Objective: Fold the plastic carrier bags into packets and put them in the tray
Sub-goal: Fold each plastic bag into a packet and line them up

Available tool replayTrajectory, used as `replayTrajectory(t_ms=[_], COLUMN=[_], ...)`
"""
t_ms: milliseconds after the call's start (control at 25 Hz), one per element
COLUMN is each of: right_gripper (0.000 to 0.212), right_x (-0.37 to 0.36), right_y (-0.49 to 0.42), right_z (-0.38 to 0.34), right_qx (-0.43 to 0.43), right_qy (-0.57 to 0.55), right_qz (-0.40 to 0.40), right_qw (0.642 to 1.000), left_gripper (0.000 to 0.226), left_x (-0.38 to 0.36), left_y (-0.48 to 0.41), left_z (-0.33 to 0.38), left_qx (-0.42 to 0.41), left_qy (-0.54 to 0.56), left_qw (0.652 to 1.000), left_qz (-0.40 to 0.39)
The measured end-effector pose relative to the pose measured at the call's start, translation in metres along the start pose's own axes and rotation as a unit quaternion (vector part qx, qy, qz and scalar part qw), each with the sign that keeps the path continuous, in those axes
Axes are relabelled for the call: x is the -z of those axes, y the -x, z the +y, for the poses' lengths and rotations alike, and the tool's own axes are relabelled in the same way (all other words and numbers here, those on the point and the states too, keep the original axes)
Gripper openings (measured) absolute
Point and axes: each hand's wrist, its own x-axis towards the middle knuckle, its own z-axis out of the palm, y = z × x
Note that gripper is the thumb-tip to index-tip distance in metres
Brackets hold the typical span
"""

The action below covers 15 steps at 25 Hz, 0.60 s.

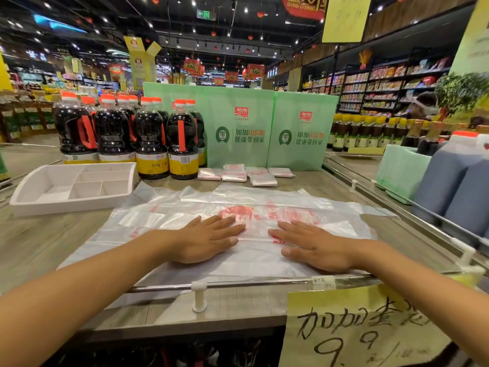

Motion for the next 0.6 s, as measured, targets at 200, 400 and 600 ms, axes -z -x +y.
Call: replayTrajectory(t_ms=[200,400,600], right_gripper=[0.082,0.068,0.067], right_x=[0.002,0.010,0.010], right_y=[0.012,0.018,0.025], right_z=[0.011,0.020,0.044], right_qx=[-0.033,-0.069,-0.055], right_qy=[-0.011,-0.015,-0.034], right_qz=[-0.041,-0.068,-0.027], right_qw=[0.999,0.995,0.998], left_gripper=[0.060,0.096,0.073], left_x=[0.006,0.010,0.008], left_y=[0.003,0.013,0.027], left_z=[-0.017,-0.041,-0.055], left_qx=[0.039,0.024,0.017], left_qy=[-0.017,0.002,0.065], left_qw=[0.997,0.997,0.997], left_qz=[-0.061,-0.074,0.041])
